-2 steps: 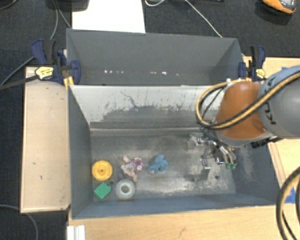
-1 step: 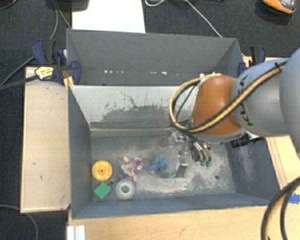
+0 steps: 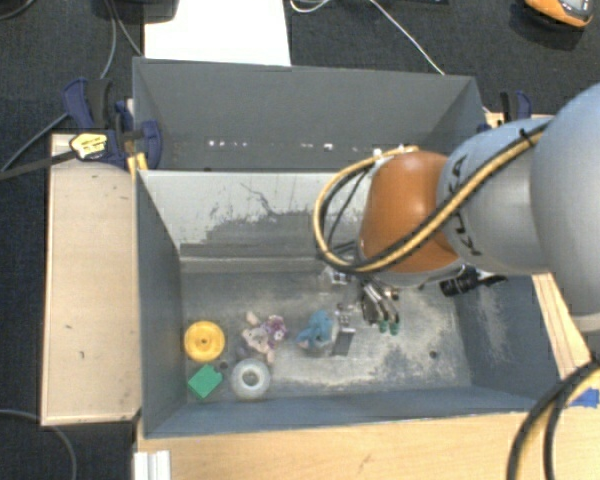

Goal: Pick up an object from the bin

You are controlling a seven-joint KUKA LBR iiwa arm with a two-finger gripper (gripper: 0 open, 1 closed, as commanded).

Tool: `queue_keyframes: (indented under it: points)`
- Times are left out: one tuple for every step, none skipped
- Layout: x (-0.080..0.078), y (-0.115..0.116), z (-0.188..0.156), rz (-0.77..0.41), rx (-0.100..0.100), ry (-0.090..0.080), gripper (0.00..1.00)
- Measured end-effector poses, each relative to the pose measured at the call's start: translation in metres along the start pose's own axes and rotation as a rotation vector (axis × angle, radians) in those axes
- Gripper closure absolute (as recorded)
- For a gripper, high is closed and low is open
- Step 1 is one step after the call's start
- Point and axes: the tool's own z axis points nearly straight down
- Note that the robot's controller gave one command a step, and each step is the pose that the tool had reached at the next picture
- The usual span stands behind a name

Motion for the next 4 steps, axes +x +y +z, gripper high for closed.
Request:
queue_keyframes:
  points:
    - [-0.011,0.007,0.019,0.008,0.0,-0.006,0.0]
    - [-0.013,0.011,0.018,-0.262,-0.001,-0.007,1.0]
    - [-0.013,0.011,0.018,-0.263,-0.001,-0.007,1.0]
    - [-0.023,0.007,-0.064,-0.25,-0.001,-0.003,1.0]
